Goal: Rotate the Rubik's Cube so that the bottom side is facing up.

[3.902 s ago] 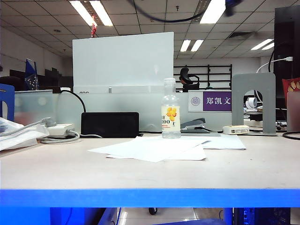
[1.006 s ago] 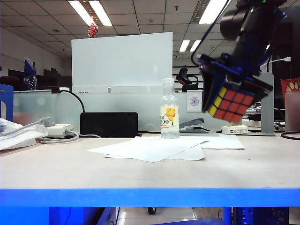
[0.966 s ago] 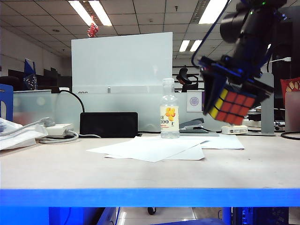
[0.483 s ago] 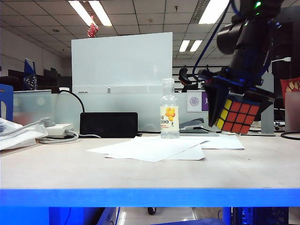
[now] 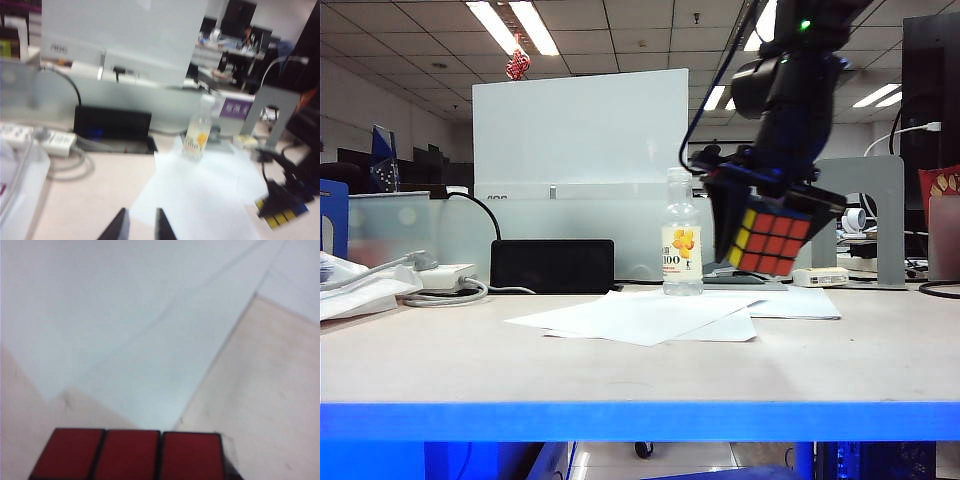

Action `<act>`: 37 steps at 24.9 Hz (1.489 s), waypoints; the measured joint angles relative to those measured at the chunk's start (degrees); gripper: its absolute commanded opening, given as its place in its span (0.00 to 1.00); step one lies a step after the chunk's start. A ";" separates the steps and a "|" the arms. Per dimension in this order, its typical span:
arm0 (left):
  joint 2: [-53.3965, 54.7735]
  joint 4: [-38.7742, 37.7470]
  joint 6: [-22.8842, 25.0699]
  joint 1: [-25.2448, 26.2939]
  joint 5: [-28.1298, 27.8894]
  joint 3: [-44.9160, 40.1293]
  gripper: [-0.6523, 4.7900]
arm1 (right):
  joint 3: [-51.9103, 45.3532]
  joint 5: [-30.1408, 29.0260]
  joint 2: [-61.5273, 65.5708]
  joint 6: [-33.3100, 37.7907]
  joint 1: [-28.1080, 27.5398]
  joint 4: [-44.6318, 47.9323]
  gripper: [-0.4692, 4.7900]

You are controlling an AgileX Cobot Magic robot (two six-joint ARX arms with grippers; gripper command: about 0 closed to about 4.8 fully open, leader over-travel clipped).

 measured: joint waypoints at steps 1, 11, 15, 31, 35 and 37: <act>-0.50 -0.74 -0.04 -0.02 0.15 -0.07 0.26 | 0.92 -0.13 1.07 1.03 0.07 0.00 0.53; -6.23 -3.93 -0.42 0.00 0.39 -0.02 0.26 | 2.58 -0.02 6.34 3.83 1.42 -4.72 0.53; -7.39 -6.36 -0.50 0.00 1.05 -0.02 0.26 | 2.56 0.39 7.39 5.03 1.18 -4.61 0.53; -8.68 -10.38 -1.09 0.00 2.49 -0.04 0.26 | 3.23 2.12 9.27 7.17 1.16 -0.59 0.72; -9.20 -11.08 -1.09 0.00 2.49 -0.02 0.26 | 3.30 2.47 9.49 7.19 1.18 -0.55 0.76; -9.27 -11.58 -1.09 0.00 2.49 -0.04 0.26 | 3.30 2.91 9.51 6.97 1.22 -0.44 0.86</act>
